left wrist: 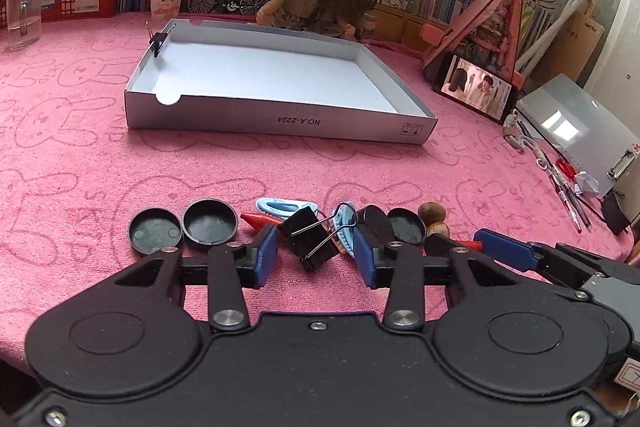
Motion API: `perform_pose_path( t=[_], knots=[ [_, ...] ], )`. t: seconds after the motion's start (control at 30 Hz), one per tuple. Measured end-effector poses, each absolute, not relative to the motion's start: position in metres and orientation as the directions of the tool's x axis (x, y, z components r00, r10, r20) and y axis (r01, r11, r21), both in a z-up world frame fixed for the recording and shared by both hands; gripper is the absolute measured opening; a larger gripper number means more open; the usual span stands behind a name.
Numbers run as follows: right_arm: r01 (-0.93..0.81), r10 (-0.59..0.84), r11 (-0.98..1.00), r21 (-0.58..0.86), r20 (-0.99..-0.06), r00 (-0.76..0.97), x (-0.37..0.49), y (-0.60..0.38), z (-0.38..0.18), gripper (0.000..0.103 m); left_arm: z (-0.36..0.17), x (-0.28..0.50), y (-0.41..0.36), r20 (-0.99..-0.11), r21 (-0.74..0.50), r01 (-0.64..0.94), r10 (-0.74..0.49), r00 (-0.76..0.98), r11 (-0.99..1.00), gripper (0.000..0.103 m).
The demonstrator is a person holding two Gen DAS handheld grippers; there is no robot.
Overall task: Organize rigid objects
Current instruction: 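Close the left gripper on the black binder clip while the right gripper grasps the red crayon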
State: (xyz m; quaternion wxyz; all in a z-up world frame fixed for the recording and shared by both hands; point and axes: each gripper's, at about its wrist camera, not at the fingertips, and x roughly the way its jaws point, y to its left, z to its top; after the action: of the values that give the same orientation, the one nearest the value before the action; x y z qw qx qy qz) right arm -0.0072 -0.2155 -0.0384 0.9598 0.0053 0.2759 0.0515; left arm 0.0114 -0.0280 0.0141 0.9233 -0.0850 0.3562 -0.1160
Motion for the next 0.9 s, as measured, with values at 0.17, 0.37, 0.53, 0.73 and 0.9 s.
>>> perform_pose_path(
  t=[0.17,0.37,0.53,0.73,0.9],
  knots=[
    [-0.094,0.101,0.995,0.041,-0.533,0.84,-0.007,-0.217,-0.04,0.05,0.012,0.014,-0.03,-0.639,-0.238,0.153,-0.273,0.719,0.959,0.039],
    [-0.093,0.1,0.995,0.041,-0.535,0.839,-0.006,-0.217,-0.04,0.05,0.013,0.018,-0.029,-0.632,-0.255,0.14,-0.274,0.724,0.957,0.039],
    [-0.093,0.1,0.995,0.041,-0.536,0.838,-0.006,-0.216,-0.04,0.05,0.013,0.021,-0.029,-0.624,-0.247,0.13,-0.26,0.737,0.96,0.044],
    [-0.092,0.1,0.995,0.041,-0.536,0.838,-0.006,-0.216,-0.04,0.05,0.012,0.024,-0.032,-0.616,-0.233,0.131,-0.251,0.747,0.963,0.05],
    [-0.09,0.098,0.995,0.042,-0.538,0.837,-0.006,-0.216,-0.041,0.051,0.012,0.022,-0.037,-0.599,-0.201,0.17,-0.259,0.758,0.965,0.041]
  ],
)
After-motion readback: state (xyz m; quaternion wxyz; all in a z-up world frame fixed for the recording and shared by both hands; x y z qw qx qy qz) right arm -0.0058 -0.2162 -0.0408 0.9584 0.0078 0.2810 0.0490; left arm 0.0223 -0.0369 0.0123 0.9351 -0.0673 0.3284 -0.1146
